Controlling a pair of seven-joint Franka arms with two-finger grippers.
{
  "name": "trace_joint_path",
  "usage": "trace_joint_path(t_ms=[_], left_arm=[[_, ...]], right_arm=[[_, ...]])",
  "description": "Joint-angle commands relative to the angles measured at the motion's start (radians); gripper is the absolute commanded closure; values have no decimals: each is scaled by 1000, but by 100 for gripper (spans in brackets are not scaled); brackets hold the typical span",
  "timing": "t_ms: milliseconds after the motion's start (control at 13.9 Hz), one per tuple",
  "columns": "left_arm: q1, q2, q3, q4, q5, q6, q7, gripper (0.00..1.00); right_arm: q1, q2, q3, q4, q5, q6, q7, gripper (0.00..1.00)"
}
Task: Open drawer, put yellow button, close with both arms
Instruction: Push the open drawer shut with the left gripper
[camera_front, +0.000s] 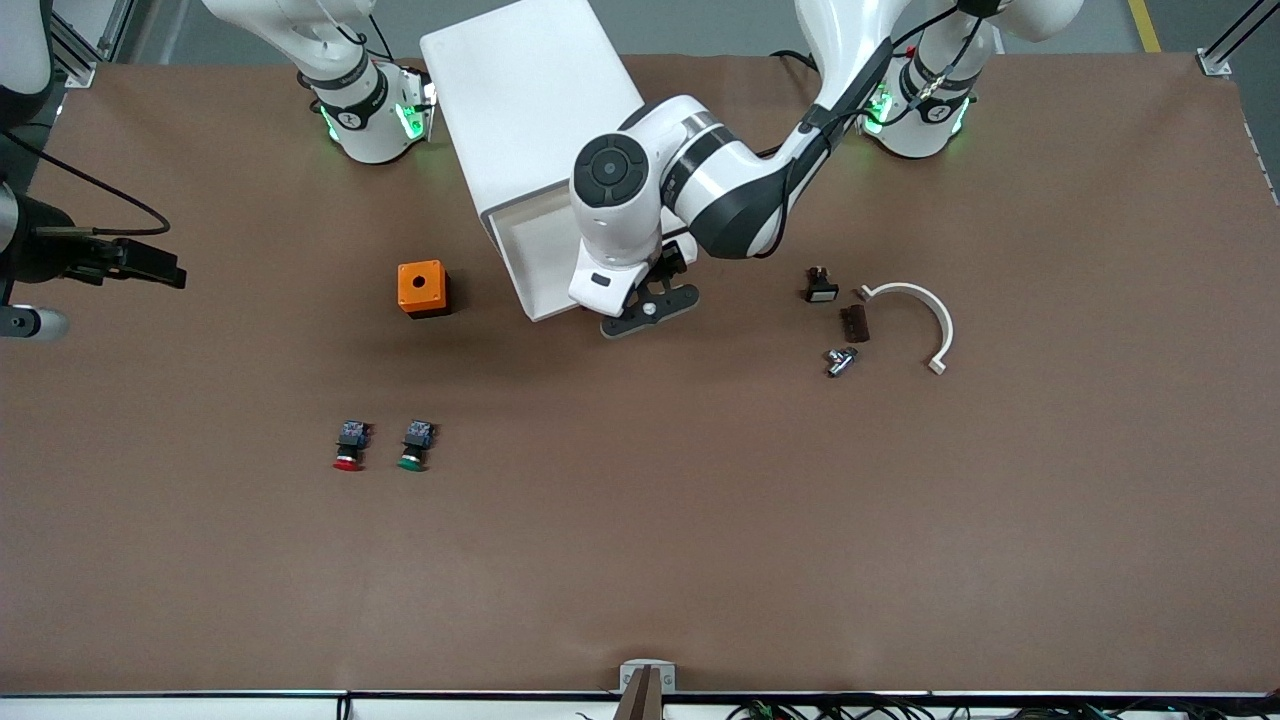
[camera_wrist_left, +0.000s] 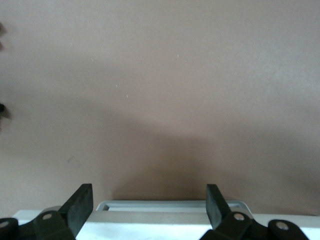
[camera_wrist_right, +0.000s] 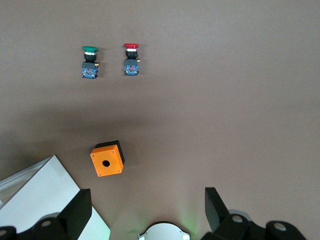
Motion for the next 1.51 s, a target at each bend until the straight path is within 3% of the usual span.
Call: trace_joint_path(t_ms=[0,1436], left_arm=[[-24,-5,1,0,-43,-6,-18,1],[-88,-3,-1,-46,-376,-12,-54,1]], right_arm=[[-17,1,17,11,-15,-10,-15,0],[14,7,24,59,-44,-12,-47,0]])
